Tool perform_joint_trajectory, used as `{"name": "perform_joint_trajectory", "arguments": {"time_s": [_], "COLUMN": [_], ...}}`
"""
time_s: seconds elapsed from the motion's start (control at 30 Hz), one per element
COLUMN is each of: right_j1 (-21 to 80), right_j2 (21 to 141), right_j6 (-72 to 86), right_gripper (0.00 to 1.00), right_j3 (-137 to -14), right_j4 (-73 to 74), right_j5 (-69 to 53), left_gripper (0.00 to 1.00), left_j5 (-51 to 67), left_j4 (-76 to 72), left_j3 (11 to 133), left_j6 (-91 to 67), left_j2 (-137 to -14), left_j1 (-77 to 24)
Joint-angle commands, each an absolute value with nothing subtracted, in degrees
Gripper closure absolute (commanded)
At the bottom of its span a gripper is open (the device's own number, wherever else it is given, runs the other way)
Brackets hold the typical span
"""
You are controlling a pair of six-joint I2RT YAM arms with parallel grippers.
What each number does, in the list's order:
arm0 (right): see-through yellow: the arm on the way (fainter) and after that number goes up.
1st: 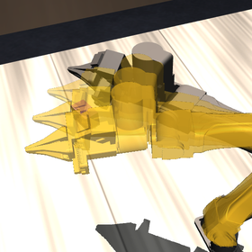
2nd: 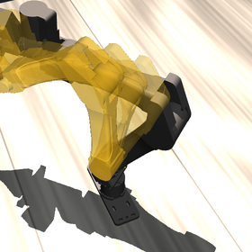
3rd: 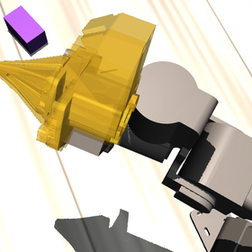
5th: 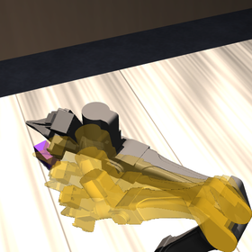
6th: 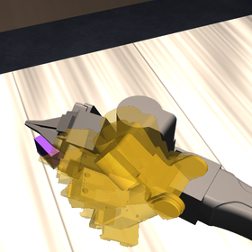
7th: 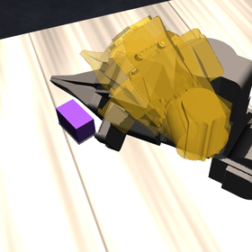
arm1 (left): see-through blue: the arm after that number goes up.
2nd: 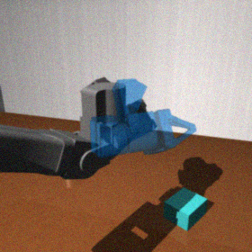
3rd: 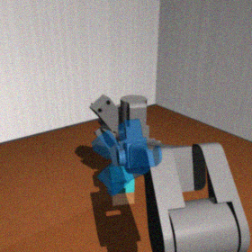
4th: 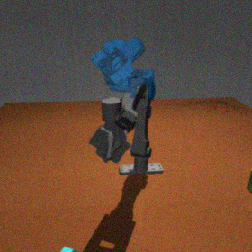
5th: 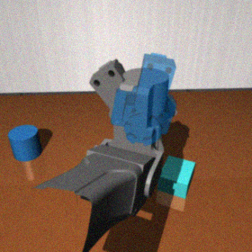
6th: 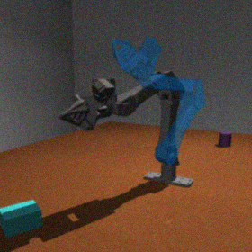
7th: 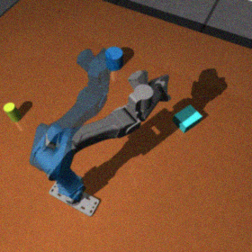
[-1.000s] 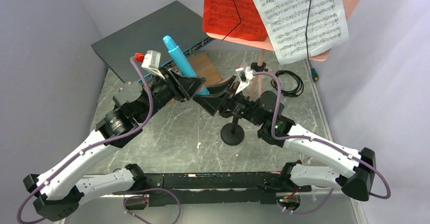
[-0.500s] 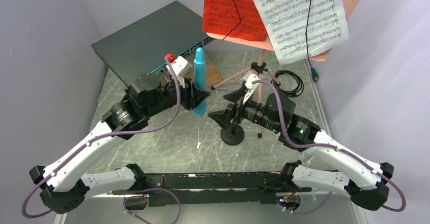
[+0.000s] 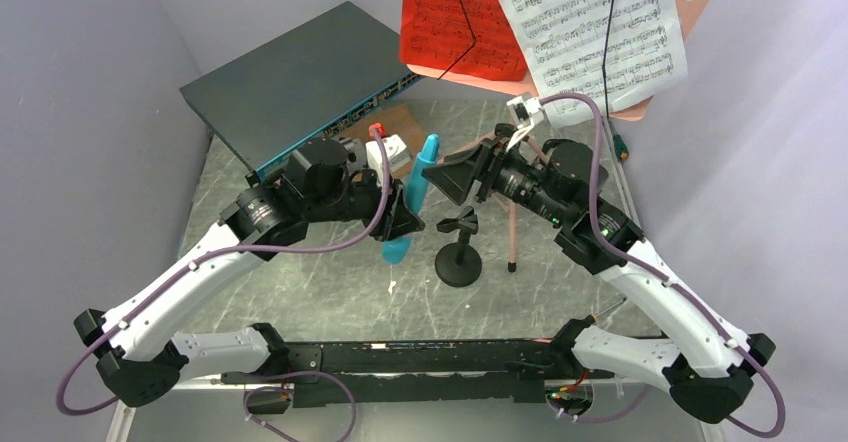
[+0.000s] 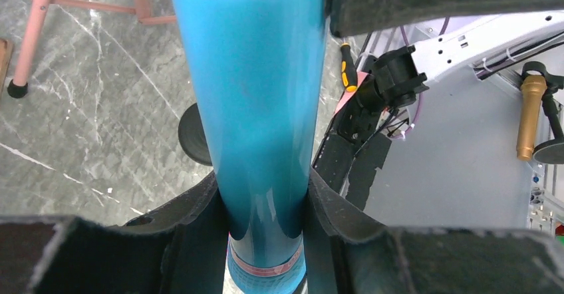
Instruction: Set up the instrument practice props
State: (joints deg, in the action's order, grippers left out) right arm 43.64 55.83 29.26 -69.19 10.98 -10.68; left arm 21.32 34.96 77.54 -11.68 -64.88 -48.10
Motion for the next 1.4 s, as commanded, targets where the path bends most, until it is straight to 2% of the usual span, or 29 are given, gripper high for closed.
{"name": "perform_joint_trajectory", "arguments": {"time_s": [0.0, 0.07, 0.2, 0.23, 0.3, 0.33, 0.37, 0.4, 0.43, 0.47, 0.5, 0.7, 0.87, 0.93, 1.0, 1.13, 1.37], "right_j1": [43.02, 43.06, 42.98, 42.97, 42.91, 42.89, 42.77, 42.47, 41.94, 41.17, 40.35, 33.96, 31.39, 30.82, 30.02, 29.33, 29.32], "right_j2": [58.06, 58.95, 59.97, 59.9, 59.61, 59.33, 59.1, 58.74, 58.22, 57.63, 57.04, 57.78, 57.8, 58.25, 58.44, 58.39, 60.54], "right_j6": [38.6, 40.24, 44.21, 45.2, 47.88, 49.85, 52.21, 54.47, 56.68, 58.69, 60.7, 70.59, 76.53, 76.18, 77.53, 89.08, 97.18], "right_gripper": [0.32, 0.36, 0.53, 0.63, 0.97, 1.0, 1.0, 1.0, 1.0, 1.0, 1.0, 1.0, 1.0, 1.0, 1.0, 1.0, 1.0], "right_j3": [-68.38, -67.72, -65.52, -64.73, -63.16, -62.94, -63.12, -63.21, -63.09, -62.73, -62.15, -61.46, -59.85, -61.13, -61.54, -57.13, -56.04], "right_j4": [4.85, 4.33, 1.4, 0.43, -2.29, -1.34, 1.26, 3.5, 5.08, 5.9, 6.11, 9.61, 8.27, 10.34, 11.22, 0.88, -4.46], "right_j5": [-13.56, -12.39, -14.31, -15.37, -16.76, -16.15, -15.22, -14.12, -13.54, -13.8, -14.71, -25.74, -31.02, -32.16, -33.31, -36.69, -37.94], "left_gripper": [1.0, 1.0, 1.0, 1.0, 1.0, 0.91, 0.74, 0.49, 0.21, 0.06, 0.01, 0.01, 0.0, 0.0, 0.0, 0.01, 0.01], "left_j5": [27.13, 28.18, 27.58, 27.13, 25.89, 25.12, 24.27, 22.82, 20.57, 17.59, 14.42, 6.91, 12.8, 16.22, 20.33, 26.5, 34.09], "left_j4": [32.65, 32.83, 34.34, 34.7, 35.89, 36.72, 37.87, 38.85, 39.64, 39.95, 39.69, 26.09, 8.09, 7.13, 11.13, 12.63, -2.23], "left_j3": [79.0, 79.53, 81.33, 81.83, 82.88, 83.65, 84.24, 84.58, 84.54, 84.13, 83.04, 66.64, 49.87, 48.64, 50.85, 50.58, 49.54], "left_j6": [-12.24, -12.12, -11.72, -11.56, -11.08, -10.59, -9.67, -8.67, -7.64, -6.58, -5.34, 17.06, 36.42, 38.62, 39.12, 42.96, 46.33], "left_j2": [-65.75, -66.88, -68.84, -69.11, -69.53, -69.68, -69.61, -69.07, -68.26, -66.99, -65.49, -49.5, -33.37, -29.81, -29.4, -30.93, -40.41], "left_j1": [-48.02, -48.08, -48.08, -48.08, -48.08, -48.08, -48.08, -48.08, -48.08, -48.08, -48.08, -48.05, -48.05, -48.08, -48.08, -48.07, -48.06]}}
